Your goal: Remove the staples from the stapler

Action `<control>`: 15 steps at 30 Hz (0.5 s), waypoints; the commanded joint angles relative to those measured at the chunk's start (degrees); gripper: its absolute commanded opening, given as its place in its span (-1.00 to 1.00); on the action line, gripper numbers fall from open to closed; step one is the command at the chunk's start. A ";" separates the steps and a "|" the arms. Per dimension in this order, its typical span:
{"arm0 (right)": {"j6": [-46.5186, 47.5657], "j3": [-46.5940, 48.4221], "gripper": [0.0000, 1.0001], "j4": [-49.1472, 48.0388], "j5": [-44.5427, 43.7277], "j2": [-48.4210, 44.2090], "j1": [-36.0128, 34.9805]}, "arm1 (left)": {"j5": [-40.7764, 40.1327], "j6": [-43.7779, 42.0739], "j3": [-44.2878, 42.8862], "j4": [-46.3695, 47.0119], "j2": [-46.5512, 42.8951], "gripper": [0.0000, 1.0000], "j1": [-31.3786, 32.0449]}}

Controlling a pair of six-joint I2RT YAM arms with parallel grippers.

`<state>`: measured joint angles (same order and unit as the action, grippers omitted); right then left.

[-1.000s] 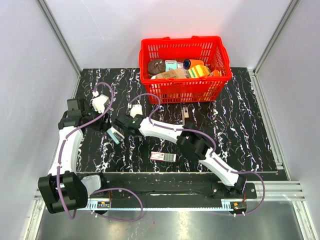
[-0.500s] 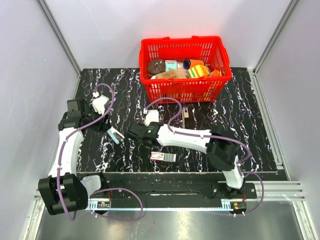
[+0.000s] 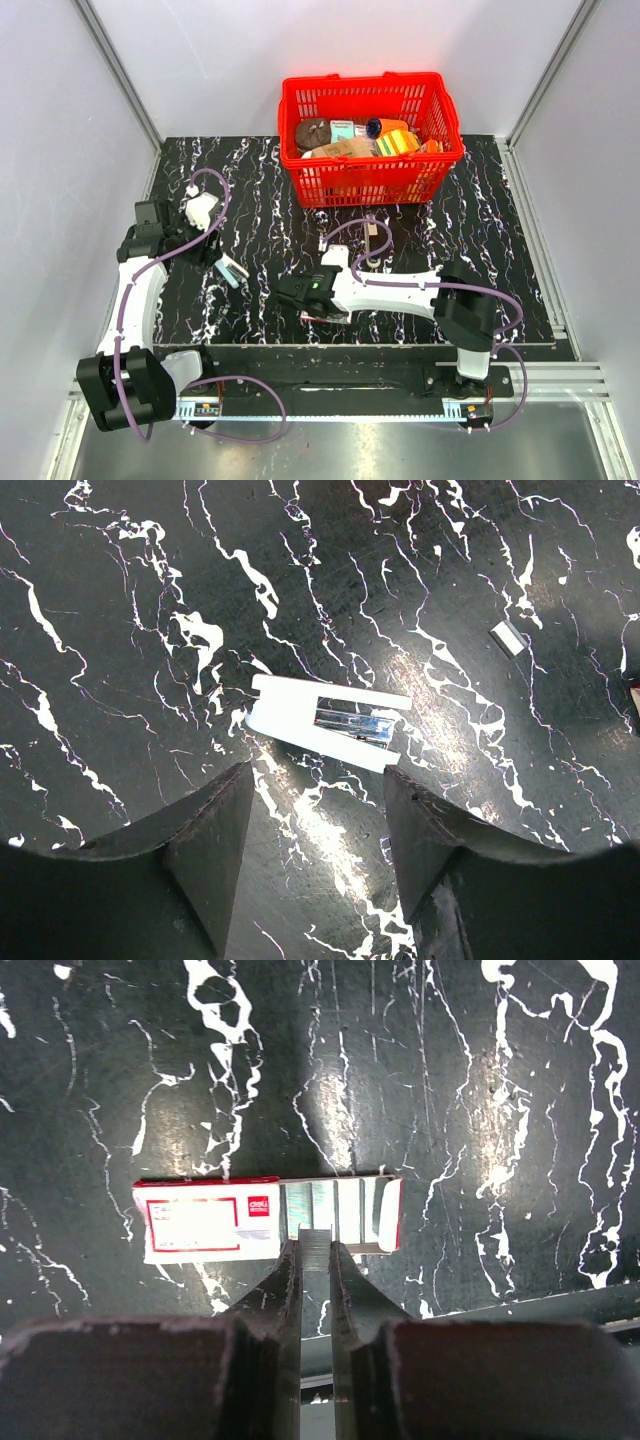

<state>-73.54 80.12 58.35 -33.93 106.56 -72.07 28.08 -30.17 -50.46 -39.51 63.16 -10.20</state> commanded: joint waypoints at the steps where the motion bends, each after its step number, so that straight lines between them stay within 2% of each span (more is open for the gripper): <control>1: -4.33 -0.84 -0.84 1.16 -0.78 -2.50 -0.26 | -0.13 -0.68 -0.52 1.19 -0.40 0.18 -0.18; 15: -3.46 -5.76 -0.75 -5.87 -1.58 -5.84 -0.08 | 0.14 0.29 -0.96 1.19 0.83 0.19 -0.26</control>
<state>-75.44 76.14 55.77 -33.54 104.40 -72.07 28.08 -30.11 -50.46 -39.53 63.99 -10.20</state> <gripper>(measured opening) 0.150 0.592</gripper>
